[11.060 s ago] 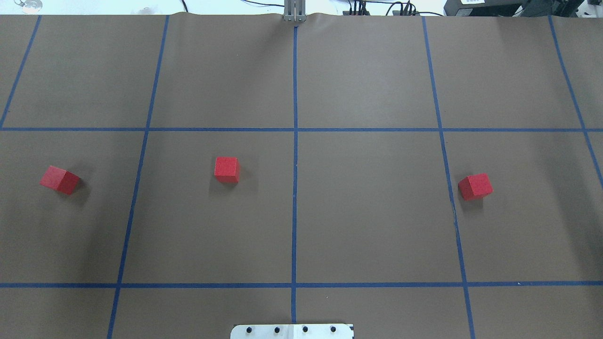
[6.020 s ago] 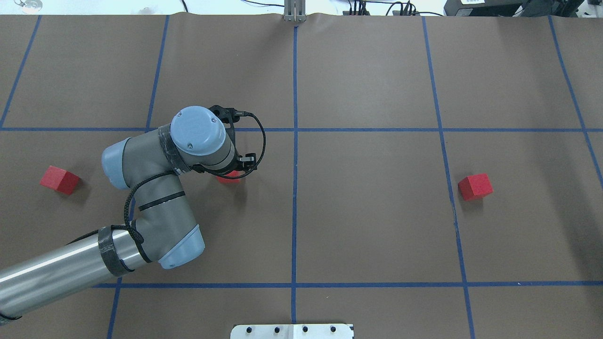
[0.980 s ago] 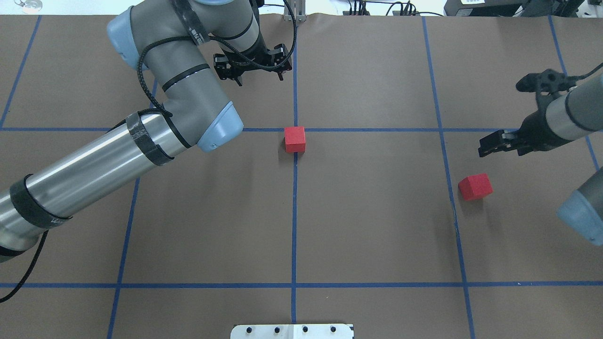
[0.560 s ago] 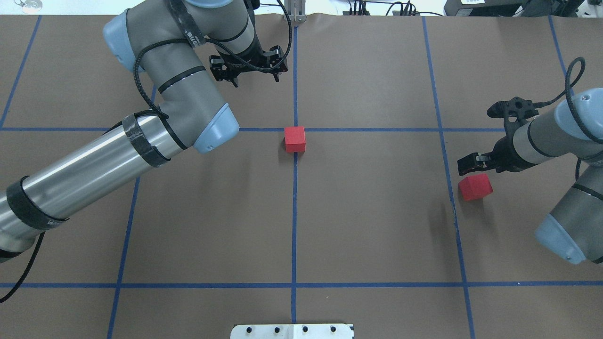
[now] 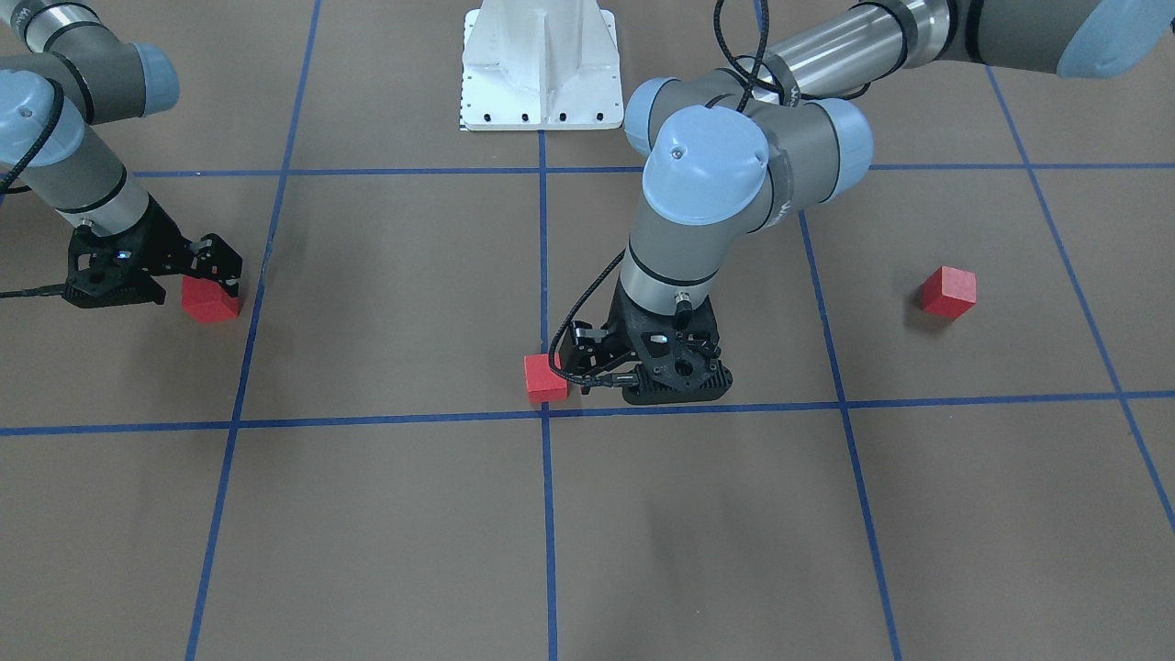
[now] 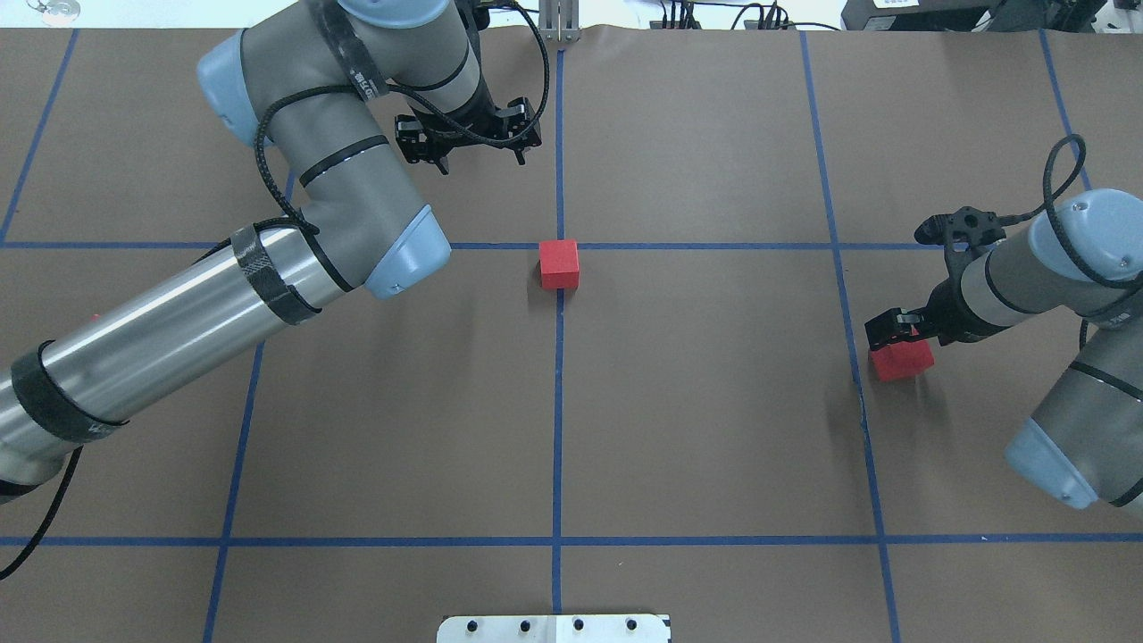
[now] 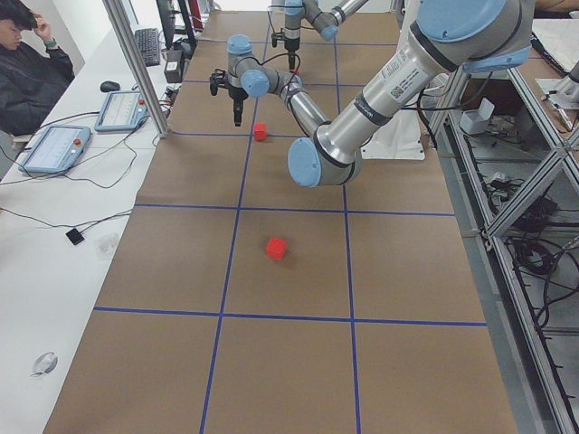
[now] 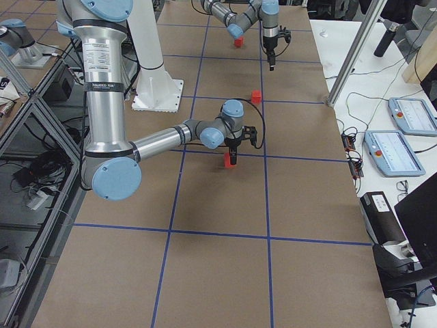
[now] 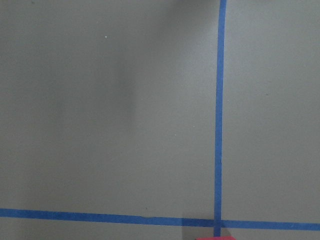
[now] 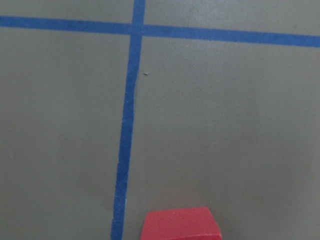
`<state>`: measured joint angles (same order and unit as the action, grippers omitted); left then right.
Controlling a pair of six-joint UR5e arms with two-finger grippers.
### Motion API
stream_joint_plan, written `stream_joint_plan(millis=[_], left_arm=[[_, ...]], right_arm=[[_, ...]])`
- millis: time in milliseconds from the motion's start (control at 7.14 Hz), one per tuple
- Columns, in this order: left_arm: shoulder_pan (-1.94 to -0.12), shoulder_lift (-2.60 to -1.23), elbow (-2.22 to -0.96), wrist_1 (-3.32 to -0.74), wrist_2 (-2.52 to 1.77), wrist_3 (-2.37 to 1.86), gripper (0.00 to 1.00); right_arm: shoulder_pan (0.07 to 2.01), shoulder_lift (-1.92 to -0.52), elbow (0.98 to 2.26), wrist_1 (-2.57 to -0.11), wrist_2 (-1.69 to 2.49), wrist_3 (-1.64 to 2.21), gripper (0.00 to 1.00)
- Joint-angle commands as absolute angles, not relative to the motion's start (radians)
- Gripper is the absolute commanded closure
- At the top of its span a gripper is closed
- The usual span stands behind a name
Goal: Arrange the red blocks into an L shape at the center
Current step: 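Lower the right gripper and grasp the red cube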
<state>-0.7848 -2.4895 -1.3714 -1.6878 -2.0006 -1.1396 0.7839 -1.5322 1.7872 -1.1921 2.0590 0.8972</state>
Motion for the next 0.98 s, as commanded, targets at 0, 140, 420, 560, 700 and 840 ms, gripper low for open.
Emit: stream_joint_plan(millis=[0,140,420,560,700,840], left_arm=[[-0.784,-2.487,-1.370,-1.689,-2.002,-1.140,0.00],[-0.784,-2.487,-1.368,-1.690,-2.002,-1.140,0.00],[-0.782,-2.487,-1.367,-1.692,-2.002,-1.144,0.00],[-0.782,-2.487,-1.367,-1.692,-2.002,-1.144,0.00],[-0.782,-2.487,-1.367,-1.692,-2.002,-1.144,0.00],[-0.782,-2.487,-1.367,-1.692,-2.002,-1.141,0.00]], right_arm=[[0.767,-1.531,1.767,-1.192,2.062,0.894,0.01],[0.767,-1.529,1.769,-1.192,2.066,0.894,0.36],[0.764,-1.535,1.778,-1.189,2.062,0.890,1.00],[0.762,-1.536,1.790,-1.189,2.056,0.881,1.00],[0.767,-1.540,1.848,-1.192,2.068,0.881,1.00],[0.772,-1.531,1.876,-1.203,2.083,0.882,1.00]])
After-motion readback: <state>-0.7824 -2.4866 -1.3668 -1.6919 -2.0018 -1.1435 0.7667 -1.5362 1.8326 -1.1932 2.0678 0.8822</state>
